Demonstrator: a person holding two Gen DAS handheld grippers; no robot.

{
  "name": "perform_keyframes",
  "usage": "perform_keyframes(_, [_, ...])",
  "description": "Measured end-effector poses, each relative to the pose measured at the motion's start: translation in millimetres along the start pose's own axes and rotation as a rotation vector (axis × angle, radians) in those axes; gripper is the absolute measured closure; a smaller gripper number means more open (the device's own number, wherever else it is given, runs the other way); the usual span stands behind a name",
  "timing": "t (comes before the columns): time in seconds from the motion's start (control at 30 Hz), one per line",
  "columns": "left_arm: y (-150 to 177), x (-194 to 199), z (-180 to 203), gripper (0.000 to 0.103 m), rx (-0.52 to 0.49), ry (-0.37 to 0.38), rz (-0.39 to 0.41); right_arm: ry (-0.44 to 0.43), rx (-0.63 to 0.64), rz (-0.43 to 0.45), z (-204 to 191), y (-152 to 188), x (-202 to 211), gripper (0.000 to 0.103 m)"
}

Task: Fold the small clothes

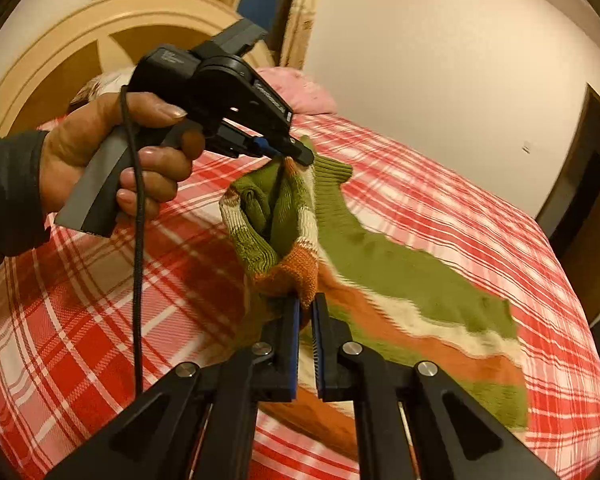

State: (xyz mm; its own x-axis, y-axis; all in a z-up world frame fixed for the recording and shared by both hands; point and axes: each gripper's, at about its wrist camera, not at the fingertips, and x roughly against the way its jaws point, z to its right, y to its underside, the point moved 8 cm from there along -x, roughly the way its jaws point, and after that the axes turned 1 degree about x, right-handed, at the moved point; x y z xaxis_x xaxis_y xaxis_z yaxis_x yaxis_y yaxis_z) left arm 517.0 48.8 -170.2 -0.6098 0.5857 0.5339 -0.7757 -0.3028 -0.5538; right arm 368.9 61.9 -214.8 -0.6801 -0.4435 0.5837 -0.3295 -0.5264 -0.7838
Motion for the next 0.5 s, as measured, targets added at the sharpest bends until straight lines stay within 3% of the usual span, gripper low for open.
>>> perform_keyframes(0.2, [-7, -21, 45, 0.092, -0.044, 0.018, 0.001, 0.024, -0.088, 0.000, 46, 16, 14, 0.100])
perform_keyframes(0.5, [7, -73, 117, 0.092, -0.144, 0.050, -0.063, 0.043, -0.216, -0.003, 106, 47, 39, 0.101])
